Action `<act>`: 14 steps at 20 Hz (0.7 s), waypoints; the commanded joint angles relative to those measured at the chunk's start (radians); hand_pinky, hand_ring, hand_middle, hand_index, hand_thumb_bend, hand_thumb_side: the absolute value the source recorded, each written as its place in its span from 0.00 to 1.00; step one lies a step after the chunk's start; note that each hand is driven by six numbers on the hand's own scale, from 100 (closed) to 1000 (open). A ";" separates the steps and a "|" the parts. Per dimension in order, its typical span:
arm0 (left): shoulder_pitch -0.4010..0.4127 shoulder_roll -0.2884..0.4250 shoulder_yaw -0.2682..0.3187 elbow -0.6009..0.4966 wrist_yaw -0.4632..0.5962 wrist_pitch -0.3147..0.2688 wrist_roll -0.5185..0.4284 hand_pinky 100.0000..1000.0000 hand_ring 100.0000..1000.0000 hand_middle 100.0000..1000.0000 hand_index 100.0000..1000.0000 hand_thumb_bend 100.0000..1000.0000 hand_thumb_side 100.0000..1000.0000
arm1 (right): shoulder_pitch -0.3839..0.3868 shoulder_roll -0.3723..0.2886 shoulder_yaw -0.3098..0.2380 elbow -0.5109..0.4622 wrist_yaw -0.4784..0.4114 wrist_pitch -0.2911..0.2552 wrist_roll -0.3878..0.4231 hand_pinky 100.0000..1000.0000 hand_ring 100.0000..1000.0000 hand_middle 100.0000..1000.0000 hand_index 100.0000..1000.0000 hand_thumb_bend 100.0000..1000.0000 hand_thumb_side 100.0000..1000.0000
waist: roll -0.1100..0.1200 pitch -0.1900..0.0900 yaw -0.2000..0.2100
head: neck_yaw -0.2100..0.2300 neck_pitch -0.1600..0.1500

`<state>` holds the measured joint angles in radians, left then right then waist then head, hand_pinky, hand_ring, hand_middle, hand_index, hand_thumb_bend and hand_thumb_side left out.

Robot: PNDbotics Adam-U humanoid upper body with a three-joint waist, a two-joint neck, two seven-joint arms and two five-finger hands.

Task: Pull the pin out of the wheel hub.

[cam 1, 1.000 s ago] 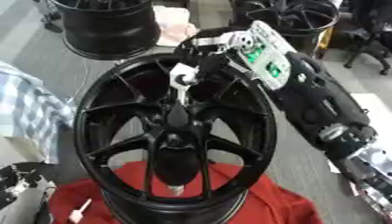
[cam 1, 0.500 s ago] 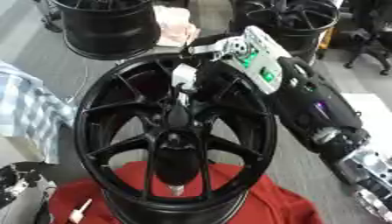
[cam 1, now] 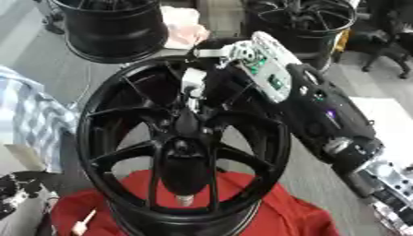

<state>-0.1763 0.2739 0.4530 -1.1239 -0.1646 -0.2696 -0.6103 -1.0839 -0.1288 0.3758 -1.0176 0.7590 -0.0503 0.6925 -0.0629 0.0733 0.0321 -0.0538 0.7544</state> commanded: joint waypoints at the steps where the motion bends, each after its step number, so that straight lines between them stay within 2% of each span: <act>1: -0.009 0.021 -0.004 -0.022 -0.002 -0.003 -0.005 0.65 0.64 0.60 0.74 0.46 0.47 | -0.045 -0.027 -0.006 -0.055 -0.041 0.001 -0.017 0.55 0.50 0.48 0.73 0.02 0.24 | 0.008 -0.024 -0.001 | -0.001 -0.001; 6: -0.004 0.023 -0.003 -0.020 -0.004 -0.003 -0.006 0.65 0.64 0.60 0.74 0.46 0.47 | -0.065 -0.052 -0.006 -0.095 -0.091 0.024 -0.012 0.55 0.49 0.47 0.73 0.02 0.22 | 0.004 -0.030 -0.006 | 0.003 0.005; 10: 0.015 0.038 0.010 -0.017 -0.002 0.000 0.004 0.65 0.64 0.60 0.74 0.46 0.47 | -0.132 -0.136 -0.074 -0.175 -0.143 0.050 -0.051 0.55 0.49 0.47 0.73 0.02 0.21 | -0.009 -0.039 -0.048 | 0.043 0.010; 14: 0.027 0.049 0.028 -0.015 0.007 0.003 0.023 0.65 0.64 0.60 0.74 0.45 0.47 | -0.081 -0.232 -0.160 -0.265 -0.137 0.099 -0.103 0.56 0.49 0.47 0.71 0.02 0.17 | -0.016 -0.038 -0.089 | 0.084 0.005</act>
<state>-0.1439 0.2879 0.4700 -1.1233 -0.1662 -0.2662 -0.5952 -1.1481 -0.3049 0.2525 -1.2402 0.6234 0.0346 0.6078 -0.0847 0.0486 -0.0604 0.0183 0.7631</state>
